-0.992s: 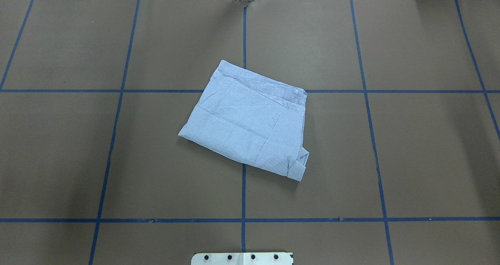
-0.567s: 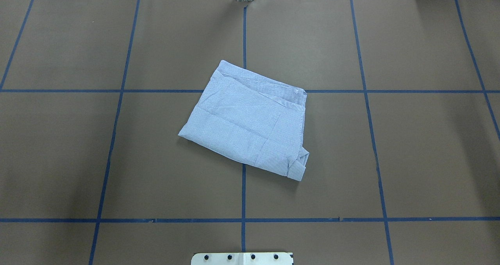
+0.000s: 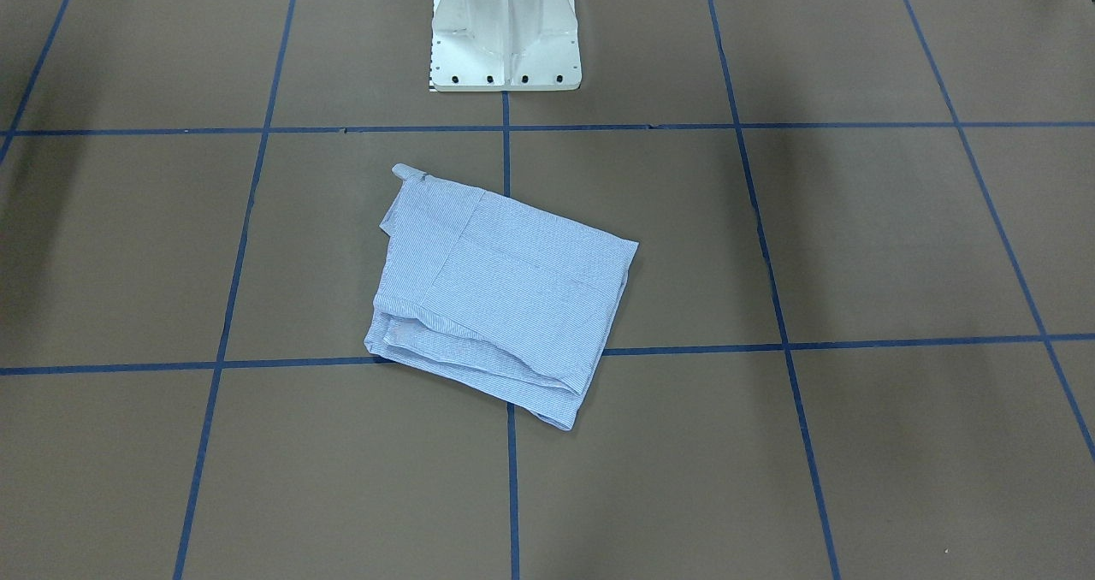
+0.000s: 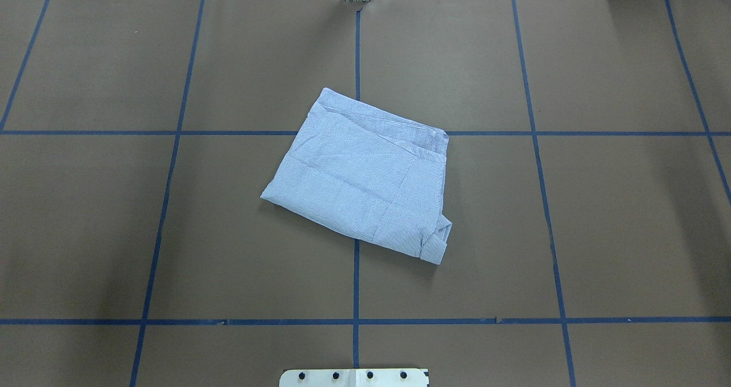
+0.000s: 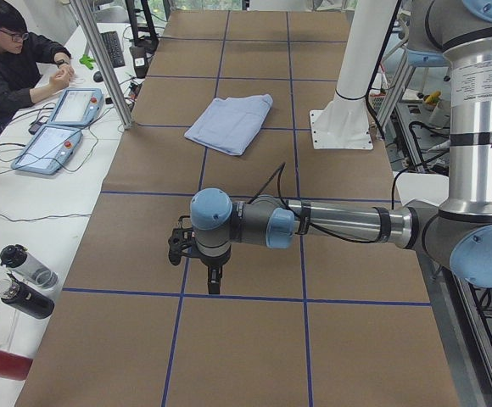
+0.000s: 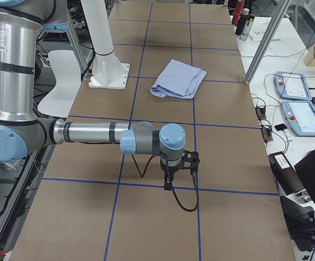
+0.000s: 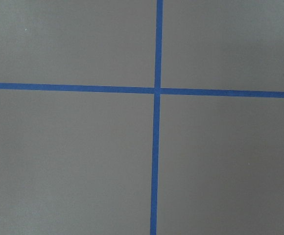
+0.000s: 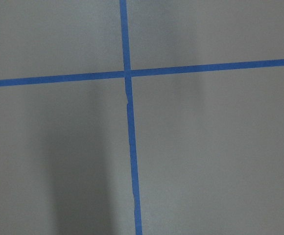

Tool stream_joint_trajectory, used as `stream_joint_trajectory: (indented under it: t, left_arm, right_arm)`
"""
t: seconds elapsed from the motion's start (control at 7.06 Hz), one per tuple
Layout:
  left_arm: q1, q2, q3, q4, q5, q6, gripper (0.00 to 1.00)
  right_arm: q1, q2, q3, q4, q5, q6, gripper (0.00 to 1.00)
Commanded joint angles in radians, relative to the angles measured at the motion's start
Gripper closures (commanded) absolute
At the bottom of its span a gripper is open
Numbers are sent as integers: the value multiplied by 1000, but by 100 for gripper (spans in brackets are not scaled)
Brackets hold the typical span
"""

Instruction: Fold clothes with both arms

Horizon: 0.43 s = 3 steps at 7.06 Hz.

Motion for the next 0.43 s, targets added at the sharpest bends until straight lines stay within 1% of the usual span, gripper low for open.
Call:
stream_joint_trajectory:
  t: [0.0, 0.28]
  left_arm:
    - [1, -2, 2, -1, 0, 0, 1]
    - [1, -5, 0, -1, 0, 3, 1]
  right_arm:
    - [0, 0, -1, 0, 1, 0, 0]
    - [0, 0, -1, 0, 1, 0, 0]
